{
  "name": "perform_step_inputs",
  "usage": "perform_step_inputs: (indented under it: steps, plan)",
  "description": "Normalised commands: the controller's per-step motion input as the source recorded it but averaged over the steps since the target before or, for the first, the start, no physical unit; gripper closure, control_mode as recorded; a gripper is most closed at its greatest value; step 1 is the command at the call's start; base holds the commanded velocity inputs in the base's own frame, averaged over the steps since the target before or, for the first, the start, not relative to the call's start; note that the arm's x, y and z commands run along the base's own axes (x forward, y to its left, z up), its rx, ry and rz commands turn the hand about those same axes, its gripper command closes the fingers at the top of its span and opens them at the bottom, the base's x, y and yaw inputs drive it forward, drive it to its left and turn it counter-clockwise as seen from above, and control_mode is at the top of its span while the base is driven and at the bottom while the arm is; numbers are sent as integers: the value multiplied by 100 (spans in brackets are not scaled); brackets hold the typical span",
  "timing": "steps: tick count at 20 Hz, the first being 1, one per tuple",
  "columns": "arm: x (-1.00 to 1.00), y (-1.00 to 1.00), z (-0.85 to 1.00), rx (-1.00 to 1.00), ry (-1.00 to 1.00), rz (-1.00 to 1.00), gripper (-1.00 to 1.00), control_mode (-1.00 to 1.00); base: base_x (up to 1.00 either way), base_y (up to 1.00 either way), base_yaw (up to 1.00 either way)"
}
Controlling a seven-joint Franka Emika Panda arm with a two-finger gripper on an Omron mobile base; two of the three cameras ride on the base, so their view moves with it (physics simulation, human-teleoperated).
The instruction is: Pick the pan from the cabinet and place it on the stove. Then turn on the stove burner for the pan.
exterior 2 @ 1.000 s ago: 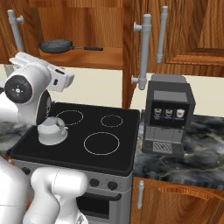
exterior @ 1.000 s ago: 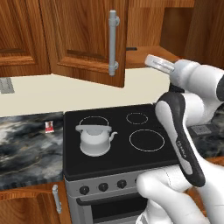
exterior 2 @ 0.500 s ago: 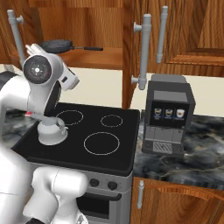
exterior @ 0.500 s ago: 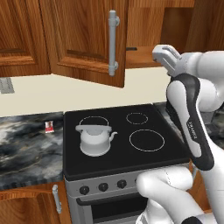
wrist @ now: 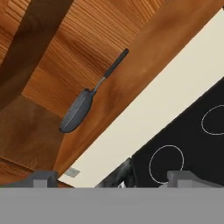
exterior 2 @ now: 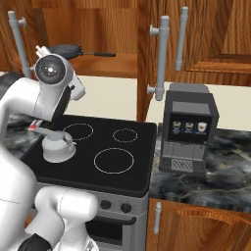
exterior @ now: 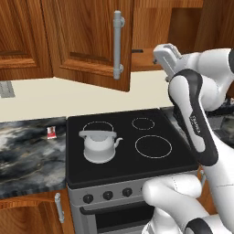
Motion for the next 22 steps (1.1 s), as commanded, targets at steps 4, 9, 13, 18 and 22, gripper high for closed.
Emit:
perform_step_inputs:
  steps: [4,9,13,18,22]
  plan:
    - [22,28,-9,13,7,2,-100,-100,0,0,0]
    - [25,16,0,12,10,5,-100,-100,0,0,0]
    - [20,15,0,10,11,6,-100,-100,0,0,0]
    - [11,21,0,9,9,7,-100,-100,0,0,0]
    - [1,28,-2,6,4,6,-100,-100,0,0,0]
